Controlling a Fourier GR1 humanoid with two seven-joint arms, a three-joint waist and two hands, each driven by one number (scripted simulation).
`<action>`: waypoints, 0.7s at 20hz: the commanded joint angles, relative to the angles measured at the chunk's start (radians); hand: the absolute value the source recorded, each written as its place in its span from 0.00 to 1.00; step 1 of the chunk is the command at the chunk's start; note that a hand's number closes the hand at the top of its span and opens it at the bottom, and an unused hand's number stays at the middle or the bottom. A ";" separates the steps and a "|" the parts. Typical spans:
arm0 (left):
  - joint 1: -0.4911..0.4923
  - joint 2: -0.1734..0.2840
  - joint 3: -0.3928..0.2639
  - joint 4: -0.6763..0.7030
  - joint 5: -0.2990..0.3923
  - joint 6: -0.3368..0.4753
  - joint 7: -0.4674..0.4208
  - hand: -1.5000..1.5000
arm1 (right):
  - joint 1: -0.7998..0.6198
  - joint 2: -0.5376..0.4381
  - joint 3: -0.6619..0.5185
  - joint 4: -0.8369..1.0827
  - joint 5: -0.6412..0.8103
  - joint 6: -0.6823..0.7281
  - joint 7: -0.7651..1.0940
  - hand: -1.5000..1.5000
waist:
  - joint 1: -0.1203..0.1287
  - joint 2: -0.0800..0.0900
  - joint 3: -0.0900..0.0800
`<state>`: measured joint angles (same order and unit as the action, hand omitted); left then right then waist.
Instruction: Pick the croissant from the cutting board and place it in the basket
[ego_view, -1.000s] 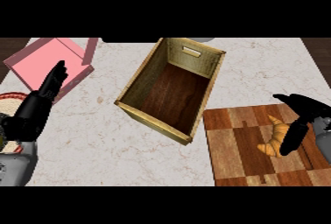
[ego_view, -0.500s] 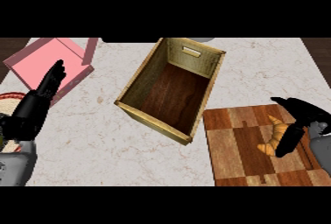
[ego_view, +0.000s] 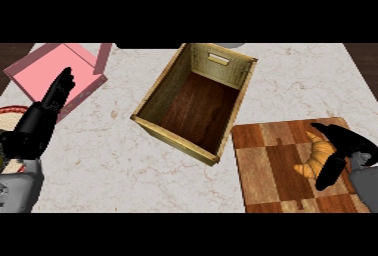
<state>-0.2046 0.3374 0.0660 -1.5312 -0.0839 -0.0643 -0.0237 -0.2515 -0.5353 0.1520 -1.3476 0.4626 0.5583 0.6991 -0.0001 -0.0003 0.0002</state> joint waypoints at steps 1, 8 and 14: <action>-0.025 -0.062 -0.034 0.035 -0.065 0.036 -0.008 0.50 | -0.021 0.058 -0.006 0.028 0.059 0.003 0.016 0.00 | 0.000 0.001 0.000; 0.010 -0.047 0.011 -0.093 -0.031 -0.018 0.084 0.50 | -0.013 0.081 -0.064 0.125 0.103 -0.011 -0.085 1.00 | 0.006 0.000 0.000; 0.077 -0.021 0.040 -0.089 -0.006 -0.072 0.006 0.50 | -0.037 0.113 -0.046 0.166 0.162 -0.069 -0.127 1.00 | 0.010 0.001 0.000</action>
<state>-0.1776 0.3029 0.0857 -1.5969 -0.1112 -0.1016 0.0099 -0.2579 -0.4791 0.0799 -1.2444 0.5955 0.5117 0.5993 0.0005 -0.0088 -0.0146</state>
